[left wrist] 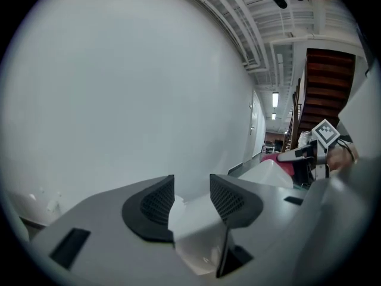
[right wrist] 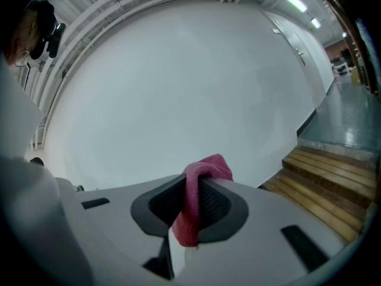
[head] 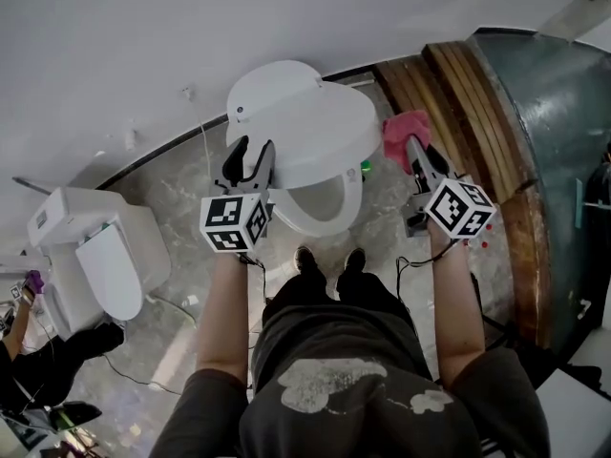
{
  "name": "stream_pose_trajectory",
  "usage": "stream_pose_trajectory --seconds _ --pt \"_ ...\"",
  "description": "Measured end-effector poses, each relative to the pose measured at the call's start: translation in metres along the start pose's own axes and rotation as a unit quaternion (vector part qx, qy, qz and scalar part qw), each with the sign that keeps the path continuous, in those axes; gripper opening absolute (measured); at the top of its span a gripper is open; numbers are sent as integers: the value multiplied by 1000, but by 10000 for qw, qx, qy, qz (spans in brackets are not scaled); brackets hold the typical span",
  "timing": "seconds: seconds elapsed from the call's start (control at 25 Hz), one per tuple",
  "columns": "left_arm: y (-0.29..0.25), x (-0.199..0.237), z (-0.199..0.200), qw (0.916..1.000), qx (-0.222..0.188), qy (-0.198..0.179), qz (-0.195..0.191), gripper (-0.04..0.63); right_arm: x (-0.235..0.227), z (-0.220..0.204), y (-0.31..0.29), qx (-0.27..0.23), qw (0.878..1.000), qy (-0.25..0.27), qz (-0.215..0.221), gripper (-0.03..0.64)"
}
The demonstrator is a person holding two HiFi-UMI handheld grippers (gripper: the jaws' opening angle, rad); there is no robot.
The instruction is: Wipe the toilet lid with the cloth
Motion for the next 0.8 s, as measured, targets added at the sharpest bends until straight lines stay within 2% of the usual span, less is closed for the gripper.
stream_pose_trajectory --seconds 0.16,0.44,0.8 --pt "7 -10 -17 9998 175 84 67 204 -4 -6 3 33 9999 -26 111 49" --pt "21 -41 -56 9975 470 301 424 204 -12 -16 2 274 9982 187 503 49" --pt "30 -81 -112 9924 921 505 643 204 -31 -56 0 775 9938 192 767 49"
Point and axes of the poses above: the fingertips, and each gripper's own axes: y backward along the fingers, x to its left, z out of its top, the point moved 5 cm from there along y, backward along the fingers, and after that the axes turned 11 degrees about -z, right-handed, at the moved point
